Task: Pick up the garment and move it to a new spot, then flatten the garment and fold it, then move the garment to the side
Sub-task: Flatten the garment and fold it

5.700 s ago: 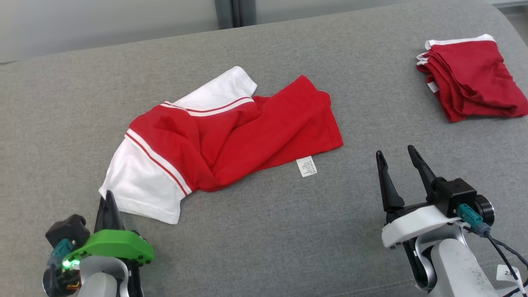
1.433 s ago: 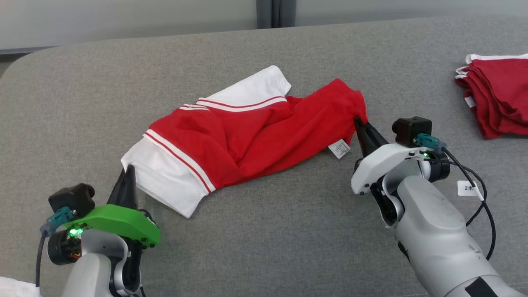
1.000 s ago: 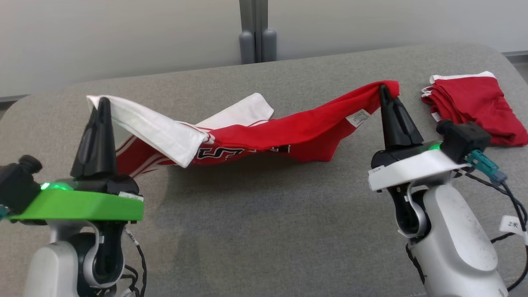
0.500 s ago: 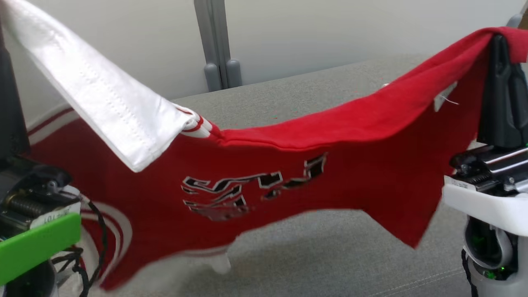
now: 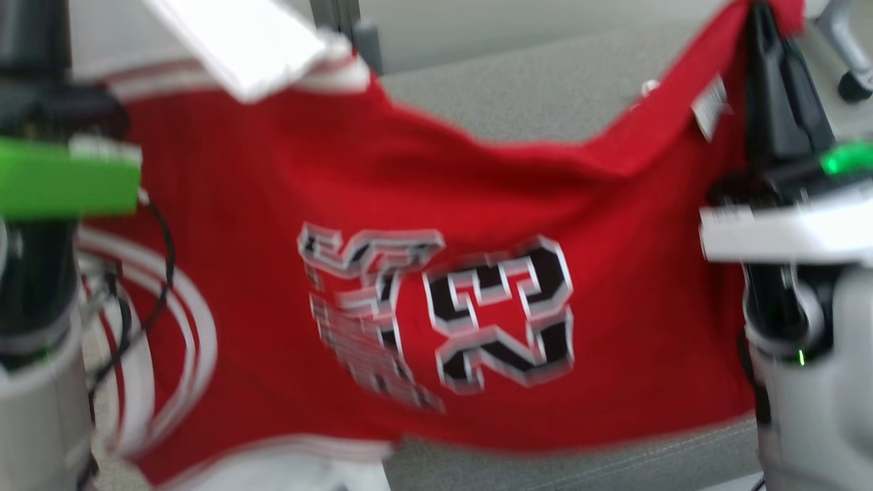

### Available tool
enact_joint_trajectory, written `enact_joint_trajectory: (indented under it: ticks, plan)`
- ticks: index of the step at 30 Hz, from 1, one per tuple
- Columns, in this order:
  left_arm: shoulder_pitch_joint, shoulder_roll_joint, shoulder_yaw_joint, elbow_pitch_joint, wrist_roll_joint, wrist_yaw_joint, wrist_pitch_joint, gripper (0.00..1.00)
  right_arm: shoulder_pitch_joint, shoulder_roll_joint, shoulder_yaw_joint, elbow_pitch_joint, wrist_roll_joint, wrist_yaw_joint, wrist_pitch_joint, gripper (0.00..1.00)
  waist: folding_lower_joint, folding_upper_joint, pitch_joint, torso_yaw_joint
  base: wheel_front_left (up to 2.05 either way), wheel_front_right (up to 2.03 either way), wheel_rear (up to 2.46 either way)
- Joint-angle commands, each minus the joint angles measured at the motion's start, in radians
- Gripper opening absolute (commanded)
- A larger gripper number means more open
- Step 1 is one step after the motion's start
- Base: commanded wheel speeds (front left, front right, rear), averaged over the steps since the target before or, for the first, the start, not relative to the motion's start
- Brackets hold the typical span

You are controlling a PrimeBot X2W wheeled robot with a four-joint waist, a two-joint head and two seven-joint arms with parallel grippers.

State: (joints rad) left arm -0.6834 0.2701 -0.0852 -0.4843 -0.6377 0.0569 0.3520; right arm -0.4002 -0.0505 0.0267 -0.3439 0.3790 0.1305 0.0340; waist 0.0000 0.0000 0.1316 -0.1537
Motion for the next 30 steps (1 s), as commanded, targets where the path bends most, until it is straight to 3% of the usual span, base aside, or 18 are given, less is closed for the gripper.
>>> enact_joint_trajectory:
  ticks: [1,6,9,15,19,24,30]
  plan:
    - [-0.089,0.014,-0.008,0.083,0.01,-0.011,0.009,0.0,-0.109,-0.006,-0.004,0.077,0.004,0.0,0.015,0.0,0.0,0.0,0.173,0.057,0.0,0.0,0.0]
    - [-0.409,-0.015,-0.016,0.443,0.056,-0.007,-0.037,0.0,-0.493,-0.049,-0.02,0.424,-0.077,0.0,0.018,0.0,0.0,0.0,0.263,0.092,0.0,0.0,0.0]
    - [-0.6,-0.04,-0.016,0.65,0.107,0.008,-0.135,0.0,-0.721,-0.051,-0.059,0.641,-0.172,0.0,-0.021,0.0,0.0,0.0,0.291,0.115,0.0,0.0,0.0]
    - [-0.759,-0.111,-0.012,0.901,0.103,-0.02,-0.312,0.0,-0.977,-0.021,-0.126,0.95,-0.334,0.0,-0.12,0.0,0.0,0.0,0.391,0.178,0.0,0.0,0.0]
    - [-0.717,-0.141,-0.03,0.989,0.094,-0.063,-0.387,0.0,-1.008,-0.015,-0.141,1.102,-0.39,0.0,-0.199,0.0,0.0,0.0,0.474,0.217,0.0,0.0,0.0]
    - [-0.58,-0.17,-0.035,1.057,0.056,-0.122,-0.487,0.0,-0.935,-0.007,-0.13,1.253,-0.412,0.0,-0.281,0.0,0.0,0.0,0.54,0.23,0.0,0.0,0.0]
    - [-0.399,-0.176,-0.026,1.056,0.016,-0.154,-0.56,0.0,-0.848,-0.003,-0.126,1.278,-0.338,0.0,-0.301,0.0,0.0,0.0,0.553,0.209,0.0,0.0,0.0]
